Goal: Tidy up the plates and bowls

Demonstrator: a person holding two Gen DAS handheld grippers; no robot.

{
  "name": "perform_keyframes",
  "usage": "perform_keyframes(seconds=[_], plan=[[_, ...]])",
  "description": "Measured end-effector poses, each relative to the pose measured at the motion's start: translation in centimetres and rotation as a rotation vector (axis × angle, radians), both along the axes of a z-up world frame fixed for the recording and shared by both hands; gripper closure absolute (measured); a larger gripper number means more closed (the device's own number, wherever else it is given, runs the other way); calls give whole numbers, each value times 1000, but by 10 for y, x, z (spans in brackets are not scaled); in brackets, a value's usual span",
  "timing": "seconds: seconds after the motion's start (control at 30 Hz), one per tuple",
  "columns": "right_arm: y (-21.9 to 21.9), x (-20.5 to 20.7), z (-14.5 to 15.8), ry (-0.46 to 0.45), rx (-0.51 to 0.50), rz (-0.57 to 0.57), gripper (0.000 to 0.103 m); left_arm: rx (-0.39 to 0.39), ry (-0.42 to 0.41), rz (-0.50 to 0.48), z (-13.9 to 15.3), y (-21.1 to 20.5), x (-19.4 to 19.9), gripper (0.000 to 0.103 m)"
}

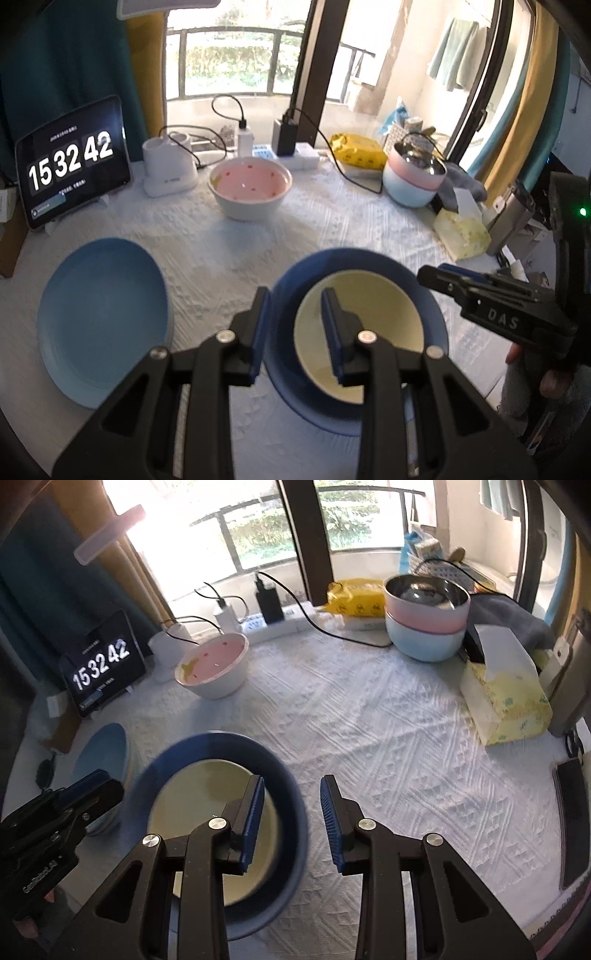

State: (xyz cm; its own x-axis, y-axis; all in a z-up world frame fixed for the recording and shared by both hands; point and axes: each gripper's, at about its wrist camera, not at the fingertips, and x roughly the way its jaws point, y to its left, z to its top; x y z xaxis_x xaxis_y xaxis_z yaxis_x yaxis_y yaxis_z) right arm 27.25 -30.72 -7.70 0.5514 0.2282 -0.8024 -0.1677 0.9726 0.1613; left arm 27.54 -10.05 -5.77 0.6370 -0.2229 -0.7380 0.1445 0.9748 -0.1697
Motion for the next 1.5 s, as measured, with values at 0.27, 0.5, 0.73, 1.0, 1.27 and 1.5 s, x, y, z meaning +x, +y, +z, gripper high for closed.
perform_keyframes(seconds=[0.27,0.5,0.73,1.0,1.27,1.5], plan=[[25,3,23,-40,16,46,70,-1,-46,27,14,12,10,57],[45,15,34,-65,-10,88,69,-14,-77,51,25,26,26,53],[60,37,35,-86,-52,115,67,-14,-99,58,32,36,43,52],[73,69,31,-91,-73,147,50,-19,-106,93,31,53,71,52],[82,107,28,-78,-58,149,50,-48,-80,153,16,69,105,52],[86,139,28,-74,-79,162,50,-27,-64,175,7,72,128,52]])
